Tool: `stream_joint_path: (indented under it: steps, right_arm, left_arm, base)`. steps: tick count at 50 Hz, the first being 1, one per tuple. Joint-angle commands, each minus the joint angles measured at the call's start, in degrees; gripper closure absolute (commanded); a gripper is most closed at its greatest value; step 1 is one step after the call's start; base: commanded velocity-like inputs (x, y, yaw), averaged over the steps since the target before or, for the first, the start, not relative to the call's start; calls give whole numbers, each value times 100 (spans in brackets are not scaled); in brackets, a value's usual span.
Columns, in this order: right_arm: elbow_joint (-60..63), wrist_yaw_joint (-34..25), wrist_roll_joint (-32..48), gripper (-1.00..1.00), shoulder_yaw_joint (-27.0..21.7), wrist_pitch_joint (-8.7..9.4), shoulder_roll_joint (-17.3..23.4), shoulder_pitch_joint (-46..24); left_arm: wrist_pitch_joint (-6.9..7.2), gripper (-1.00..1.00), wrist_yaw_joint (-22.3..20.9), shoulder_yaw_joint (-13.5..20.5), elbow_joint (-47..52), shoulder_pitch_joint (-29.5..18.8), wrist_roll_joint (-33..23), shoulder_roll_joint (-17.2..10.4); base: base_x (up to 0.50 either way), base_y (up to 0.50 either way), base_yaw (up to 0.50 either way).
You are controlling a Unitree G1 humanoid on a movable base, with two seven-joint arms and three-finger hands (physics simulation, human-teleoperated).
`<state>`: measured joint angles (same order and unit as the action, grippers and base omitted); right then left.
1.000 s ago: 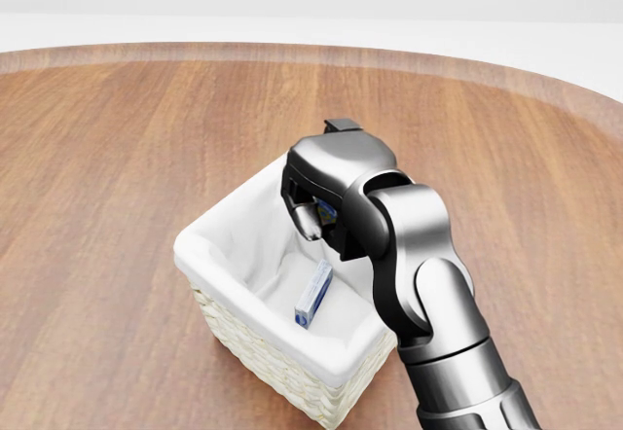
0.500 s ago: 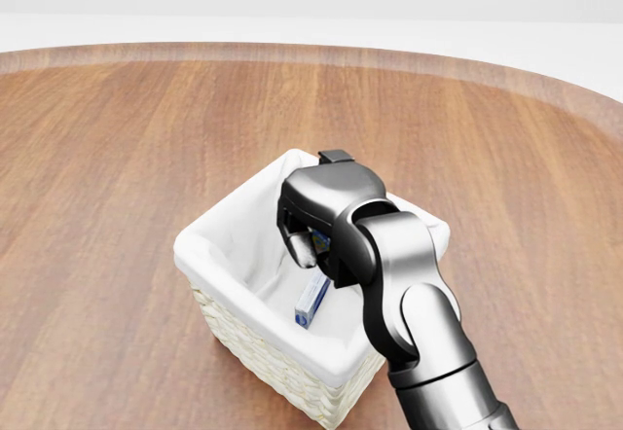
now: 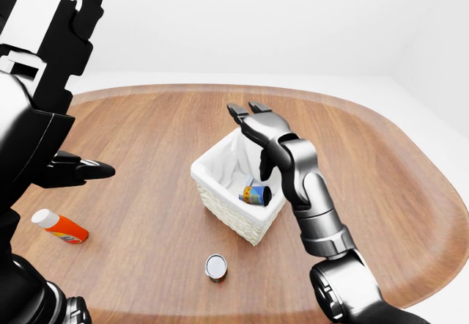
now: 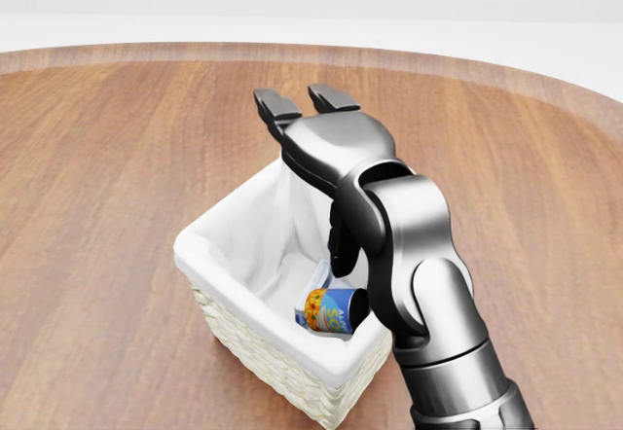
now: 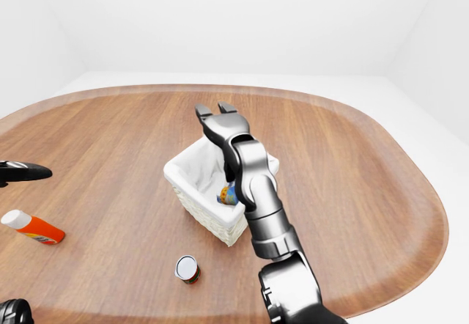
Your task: Pick up the alphabet soup and the cream cheese box, and put them in the basket.
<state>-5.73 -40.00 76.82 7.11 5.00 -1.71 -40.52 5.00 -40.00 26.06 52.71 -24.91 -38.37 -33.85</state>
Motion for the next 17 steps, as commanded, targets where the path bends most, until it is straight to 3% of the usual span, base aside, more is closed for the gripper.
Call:
stream_joint_path:
  steps: [1, 17]
  right_arm:
    - [433, 0, 2, -100, -99, 0, 55, -400]
    - [115, 0, -510, -100, -280, 0, 244, -1175]
  left_arm:
    - [0, -100, 0, -5, -3, -10, -20, 0]
    - [0, -100, 0, -5, -18, -32, -3, -13]
  base:
    - [0, 0, 0]
    - [0, 0, 0]
